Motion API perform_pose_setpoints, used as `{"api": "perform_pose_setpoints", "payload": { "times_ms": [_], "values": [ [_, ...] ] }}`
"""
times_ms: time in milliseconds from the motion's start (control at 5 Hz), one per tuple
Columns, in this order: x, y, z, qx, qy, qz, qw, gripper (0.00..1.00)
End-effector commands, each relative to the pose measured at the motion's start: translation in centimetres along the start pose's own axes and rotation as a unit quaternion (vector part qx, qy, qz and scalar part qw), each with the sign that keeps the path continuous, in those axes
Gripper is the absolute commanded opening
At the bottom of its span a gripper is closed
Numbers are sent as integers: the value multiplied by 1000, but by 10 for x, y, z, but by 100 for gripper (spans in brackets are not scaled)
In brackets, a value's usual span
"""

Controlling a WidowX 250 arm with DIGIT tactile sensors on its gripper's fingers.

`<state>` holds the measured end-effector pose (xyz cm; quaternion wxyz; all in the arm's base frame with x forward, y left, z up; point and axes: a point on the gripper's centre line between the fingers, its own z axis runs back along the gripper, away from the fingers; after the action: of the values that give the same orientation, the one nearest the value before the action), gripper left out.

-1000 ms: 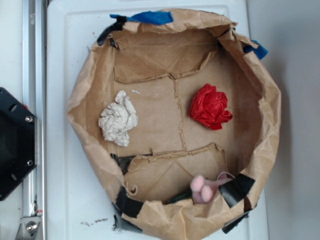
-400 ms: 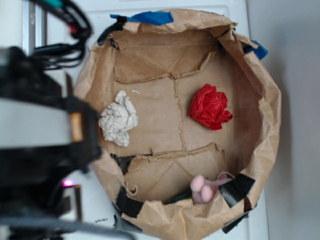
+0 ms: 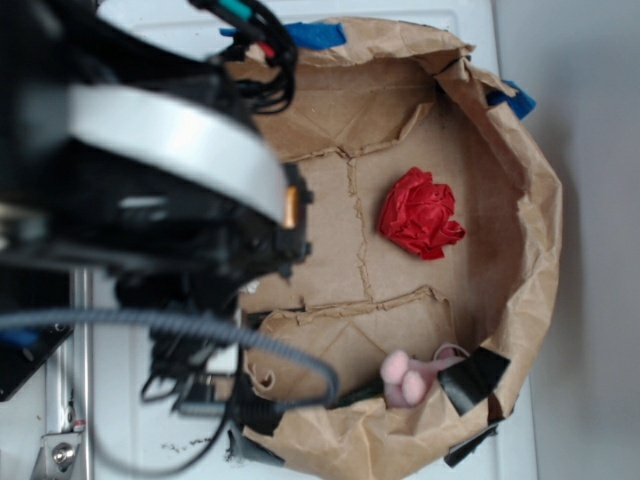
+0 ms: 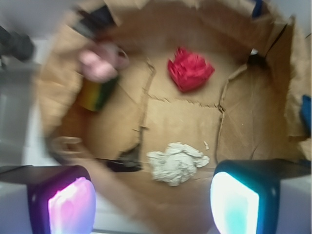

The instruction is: Grab the white paper.

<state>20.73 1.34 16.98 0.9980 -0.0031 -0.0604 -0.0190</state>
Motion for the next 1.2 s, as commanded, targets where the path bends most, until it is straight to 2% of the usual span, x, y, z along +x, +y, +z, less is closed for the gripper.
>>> {"api": "perform_pose_setpoints", "payload": {
  "times_ms": [0, 400, 600, 800, 1000],
  "values": [
    [9, 22, -6, 8, -19, 18, 1000, 100],
    [9, 22, -6, 8, -19, 18, 1000, 100],
    [13, 21, -38, 2, -30, 29, 999, 100],
    [10, 18, -49, 8, -47, 25, 999, 100],
    [9, 16, -56, -6, -25, 27, 999, 100]
  ]
}}
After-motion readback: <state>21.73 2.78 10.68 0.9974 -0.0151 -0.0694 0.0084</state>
